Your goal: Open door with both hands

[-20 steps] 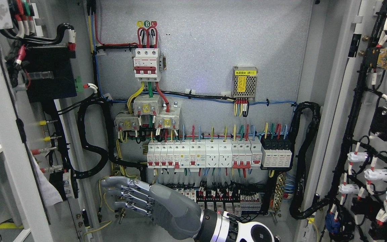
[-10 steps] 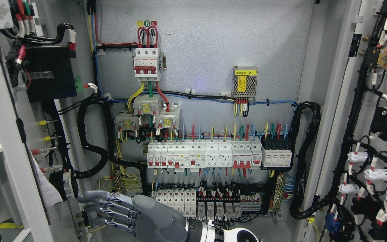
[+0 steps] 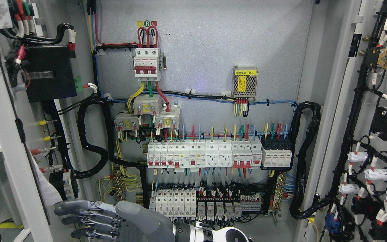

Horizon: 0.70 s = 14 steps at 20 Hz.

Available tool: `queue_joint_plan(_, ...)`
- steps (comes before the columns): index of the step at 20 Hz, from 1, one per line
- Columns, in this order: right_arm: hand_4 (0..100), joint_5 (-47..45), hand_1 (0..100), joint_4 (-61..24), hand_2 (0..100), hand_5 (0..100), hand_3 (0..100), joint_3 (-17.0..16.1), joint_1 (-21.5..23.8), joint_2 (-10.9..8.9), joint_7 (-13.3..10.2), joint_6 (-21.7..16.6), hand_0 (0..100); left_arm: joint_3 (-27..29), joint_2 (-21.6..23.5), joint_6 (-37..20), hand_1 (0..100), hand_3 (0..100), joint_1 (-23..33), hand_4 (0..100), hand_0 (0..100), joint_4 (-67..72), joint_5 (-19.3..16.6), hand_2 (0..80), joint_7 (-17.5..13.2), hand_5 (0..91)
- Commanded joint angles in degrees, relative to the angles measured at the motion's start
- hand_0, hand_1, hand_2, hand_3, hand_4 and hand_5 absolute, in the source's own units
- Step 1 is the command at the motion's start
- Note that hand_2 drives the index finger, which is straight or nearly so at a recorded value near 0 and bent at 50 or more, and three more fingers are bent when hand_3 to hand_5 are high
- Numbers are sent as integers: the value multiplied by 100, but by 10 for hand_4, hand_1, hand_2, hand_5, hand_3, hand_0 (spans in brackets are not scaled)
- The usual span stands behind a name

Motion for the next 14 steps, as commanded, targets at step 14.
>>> queue_joint_plan(14,0,-343,0,540,0,0,0,760,-612,0,9,1,219,1,97,-18,0,28,-12,33,288,-1,-1,28,-3,0)
